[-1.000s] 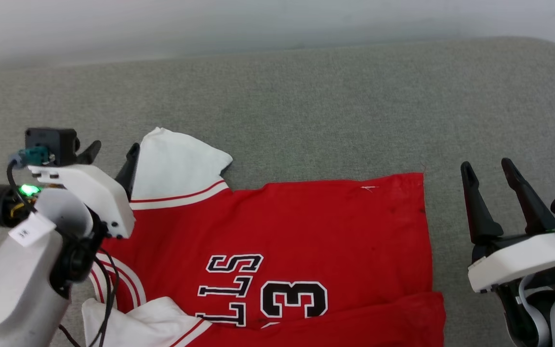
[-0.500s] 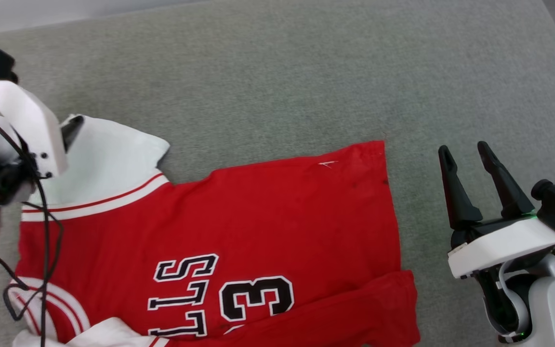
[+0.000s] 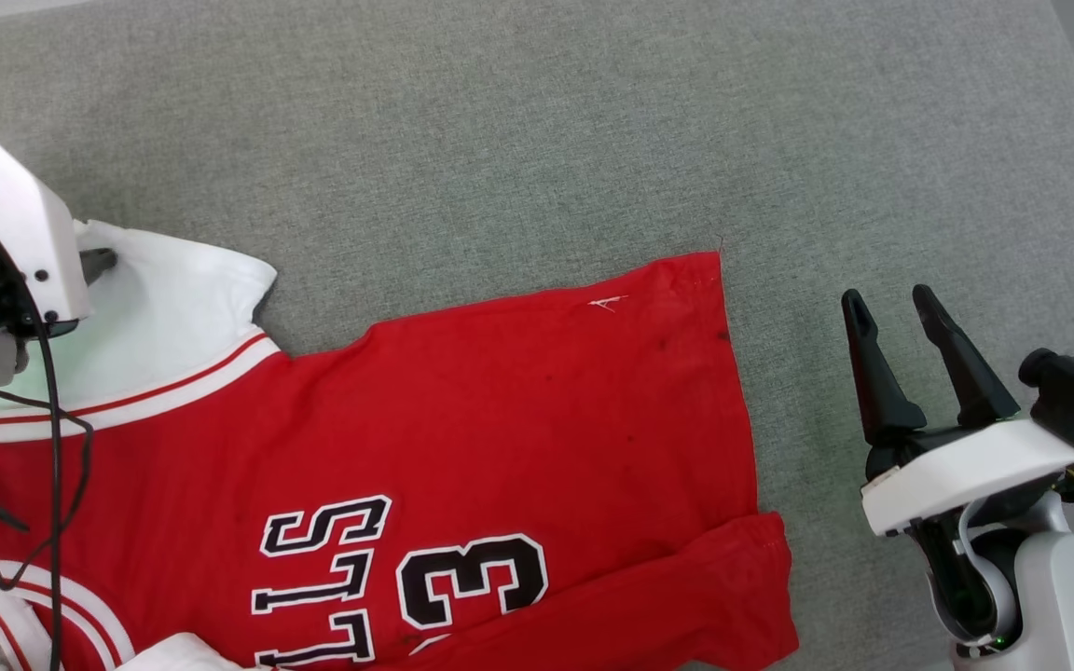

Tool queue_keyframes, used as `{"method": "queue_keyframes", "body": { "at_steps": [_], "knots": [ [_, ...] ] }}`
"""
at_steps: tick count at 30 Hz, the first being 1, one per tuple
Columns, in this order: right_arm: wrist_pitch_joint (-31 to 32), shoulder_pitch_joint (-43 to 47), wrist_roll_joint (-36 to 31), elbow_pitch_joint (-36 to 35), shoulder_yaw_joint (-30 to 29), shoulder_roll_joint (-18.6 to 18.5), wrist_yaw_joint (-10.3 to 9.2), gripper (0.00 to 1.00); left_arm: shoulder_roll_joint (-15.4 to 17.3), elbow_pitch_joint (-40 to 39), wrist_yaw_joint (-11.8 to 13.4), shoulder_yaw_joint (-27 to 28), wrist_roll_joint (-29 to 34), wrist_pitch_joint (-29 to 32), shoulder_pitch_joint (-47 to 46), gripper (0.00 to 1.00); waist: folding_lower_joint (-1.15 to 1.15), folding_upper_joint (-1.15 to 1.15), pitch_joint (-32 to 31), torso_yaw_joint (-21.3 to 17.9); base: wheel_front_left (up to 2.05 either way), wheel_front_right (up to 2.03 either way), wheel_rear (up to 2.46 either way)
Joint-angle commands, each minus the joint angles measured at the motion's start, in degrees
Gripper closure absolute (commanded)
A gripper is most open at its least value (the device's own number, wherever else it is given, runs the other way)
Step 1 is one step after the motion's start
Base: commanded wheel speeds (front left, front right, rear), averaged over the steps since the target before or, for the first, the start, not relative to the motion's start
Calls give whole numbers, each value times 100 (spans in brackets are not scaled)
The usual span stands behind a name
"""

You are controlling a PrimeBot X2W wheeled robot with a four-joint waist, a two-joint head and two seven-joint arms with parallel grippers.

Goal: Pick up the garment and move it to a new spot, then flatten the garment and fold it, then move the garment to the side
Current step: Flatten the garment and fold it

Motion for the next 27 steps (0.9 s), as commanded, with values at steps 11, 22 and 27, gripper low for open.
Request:
{"method": "queue_keyframes", "body": {
  "at_steps": [11,22,27],
  "knots": [
    [1546,-629,713,776,335,-657,-5,0,-337,-70,-75,-135,155,-450,-88,100,1,0,-171,323,0,0,0],
    [3048,-1671,1416,1282,1101,-1458,-5,0,-540,-621,-270,-112,248,-973,-432,100,1,0,-100,959,0,0,0],
    [3506,-2123,1509,1668,1437,-1654,-5,0,-645,-817,-326,-189,291,-1073,-494,100,1,0,5,1187,0,0,0]
  ]
}}
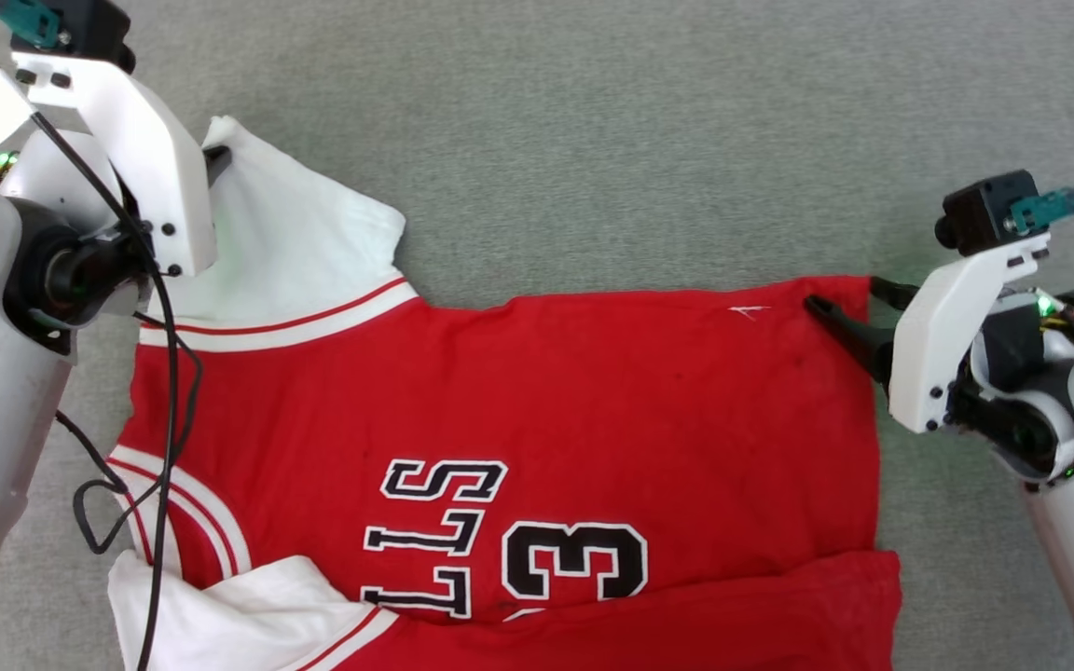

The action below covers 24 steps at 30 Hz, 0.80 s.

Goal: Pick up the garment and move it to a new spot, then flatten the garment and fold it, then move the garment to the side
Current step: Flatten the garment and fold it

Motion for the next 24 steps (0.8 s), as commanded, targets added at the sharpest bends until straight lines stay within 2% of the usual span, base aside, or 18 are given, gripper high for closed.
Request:
{"method": "queue_keyframes", "body": {
  "at_steps": [1,4,5,6,7,9,17,24],
  "knots": [
    [197,-98,29,204,116,-69,-5,0,-47,-45,-34,-18,13,-61,-88,100,0,0,75,113,0,0,0],
    [682,-91,122,563,392,-66,-4,0,-71,-99,-62,-37,9,-143,-35,100,0,0,94,195,0,0,0],
    [851,-63,162,695,483,-55,-4,22,-59,-105,-79,-35,2,-163,-6,100,0,0,96,212,0,0,0],
    [1011,-7,211,802,558,-31,-3,56,-63,-112,-88,-37,-9,-182,28,100,0,0,96,231,0,0,0],
    [1123,39,263,892,604,-10,-2,100,-64,-110,-88,-29,-17,-213,58,100,0,0,90,247,0,0,0],
    [1231,40,293,975,683,-36,-2,100,-51,-101,-105,-11,-41,-271,121,100,0,0,60,270,0,0,0],
    [357,-233,152,392,175,-326,-7,100,123,-219,-94,141,-74,-696,537,100,0,0,-311,298,0,0,0],
    [-7,494,-182,-264,-296,-241,-7,100,352,-636,130,355,-152,-1244,1495,100,0,0,-876,354,0,0,0]
  ]
}}
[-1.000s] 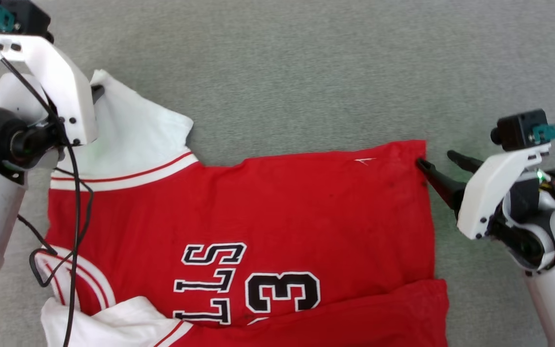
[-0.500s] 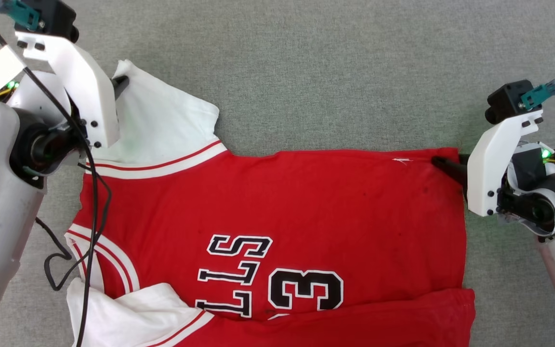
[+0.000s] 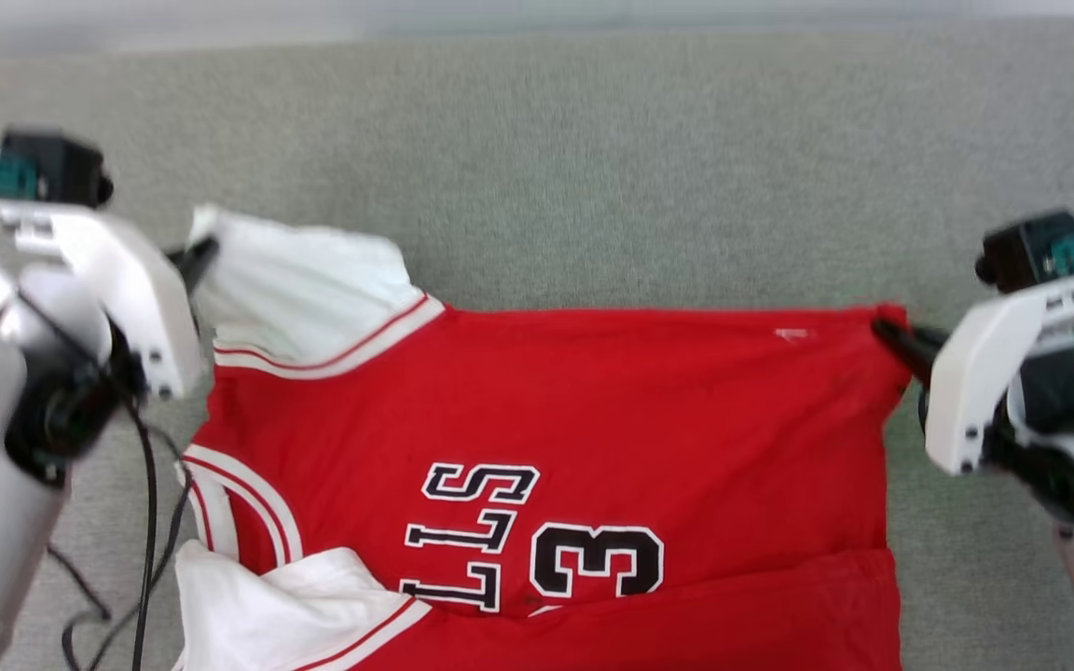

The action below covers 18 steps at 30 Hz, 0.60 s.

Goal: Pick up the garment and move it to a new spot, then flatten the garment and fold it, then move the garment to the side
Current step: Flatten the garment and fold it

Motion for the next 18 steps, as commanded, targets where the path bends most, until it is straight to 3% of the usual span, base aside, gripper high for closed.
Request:
{"method": "queue_keyframes", "body": {
  "at_steps": [1,10,18],
  "knots": [
    [-43,326,-96,-123,-110,48,-9,100,81,-142,98,69,-49,-164,365,100,0,0,-309,44,0,0,0],
    [-87,1750,-246,-479,-573,407,-9,100,156,-871,538,392,-510,-800,2357,100,0,0,-958,198,0,0,0],
    [-220,2491,-288,-542,-880,652,-9,100,179,-1286,840,556,-786,-1101,3598,100,0,0,-1219,253,0,0,0]
  ]
}}
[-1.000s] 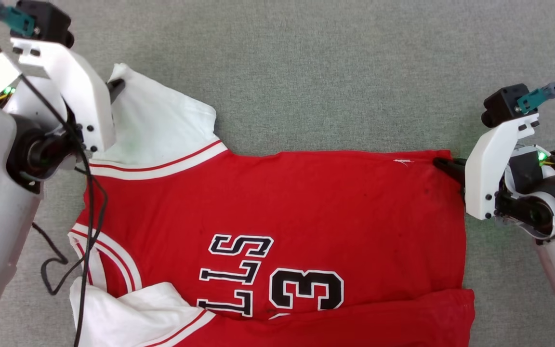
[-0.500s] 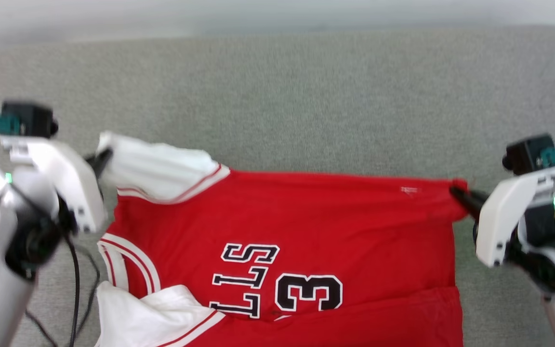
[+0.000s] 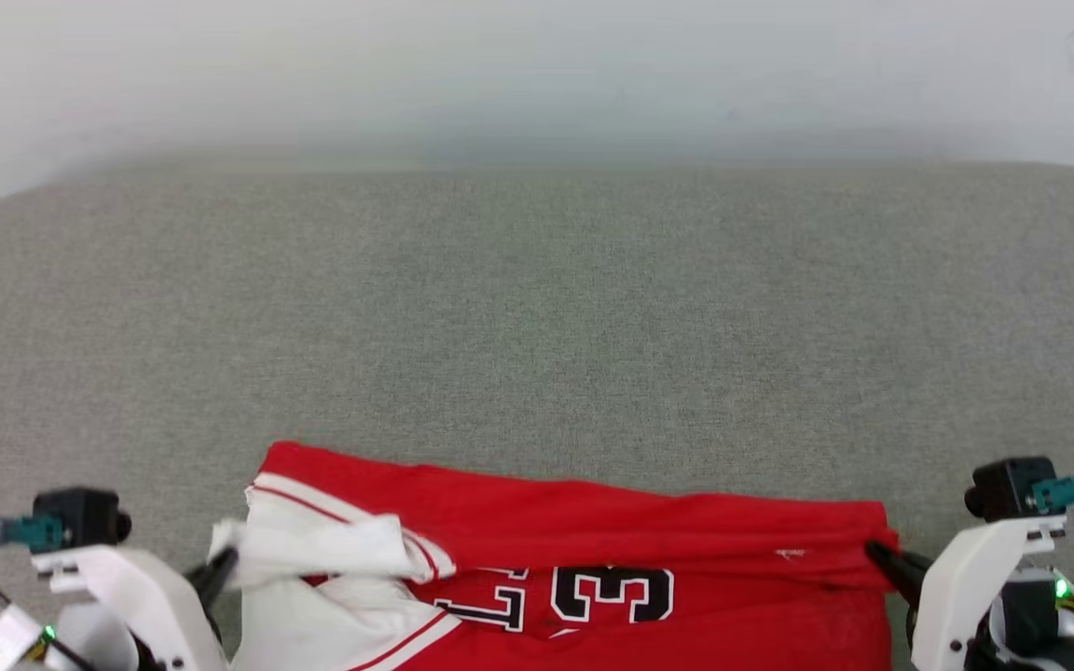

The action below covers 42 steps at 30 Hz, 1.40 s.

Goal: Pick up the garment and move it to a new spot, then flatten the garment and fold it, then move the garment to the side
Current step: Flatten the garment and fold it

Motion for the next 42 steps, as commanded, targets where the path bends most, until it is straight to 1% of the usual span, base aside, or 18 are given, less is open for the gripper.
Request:
{"method": "queue_keyframes", "body": {
  "at_steps": [1,7,12,13,14,15,17,18,22,24,27,31,33,37,42],
  "knots": [
    [-34,117,-31,-9,-60,28,-9,100,6,-36,57,20,-51,-32,172,100,1,0,-63,8,0,0,0],
    [-149,558,-51,102,-235,224,-9,100,-151,-117,212,-34,-302,-30,909,100,1,0,-167,-19,0,0,0],
    [-301,772,-86,358,-325,416,-9,100,-375,195,54,-209,-433,32,982,100,1,0,-191,-5,0,0,0],
    [-331,795,-73,420,-318,473,-9,83,-455,277,8,-229,-475,13,933,100,1,0,-198,-6,0,0,0],
    [-356,815,-48,467,-293,518,-9,53,-505,339,-35,-262,-477,20,894,97,1,0,-206,-10,0,0,0],
    [-448,814,-39,474,-280,548,-8,0,-532,412,-54,-283,-469,18,859,61,1,0,-212,-15,0,0,0],
    [-582,808,-3,460,-240,607,-8,0,-616,509,-106,-298,-426,-70,762,5,1,0,-236,-28,0,0,0],
    [-673,792,-14,426,-245,601,-8,0,-633,550,-129,-298,-374,-139,710,0,1,0,-250,-36,0,0,0],
    [-905,734,-10,227,-224,553,-7,0,-653,585,-226,-262,-178,-455,535,0,1,0,-316,-73,0,0,0],
    [-957,659,-16,76,-218,497,-7,0,-582,584,-189,-261,-4,-596,461,0,1,0,-349,-94,0,0,0],
    [-872,565,-33,-153,-264,408,-8,0,-564,479,-134,-196,183,-843,314,0,1,0,-399,-111,0,0,0],
    [-509,524,-46,-341,-486,217,-7,0,-519,257,-77,-186,501,-1176,127,0,1,0,-452,-111,0,0,0],
    [-248,545,-104,-394,-628,115,-7,0,-509,162,-4,-184,691,-1370,49,0,1,0,-458,-99,0,0,0],
    [272,646,-197,-508,-834,-15,-7,0,-662,-57,198,-122,1025,-1879,-85,0,1,0,-399,-30,0,0,0],
    [651,743,-257,-612,-822,47,-7,0,-811,-227,406,-150,1483,-2458,-257,0,1,0,-221,85,0,0,0]
  ]
}}
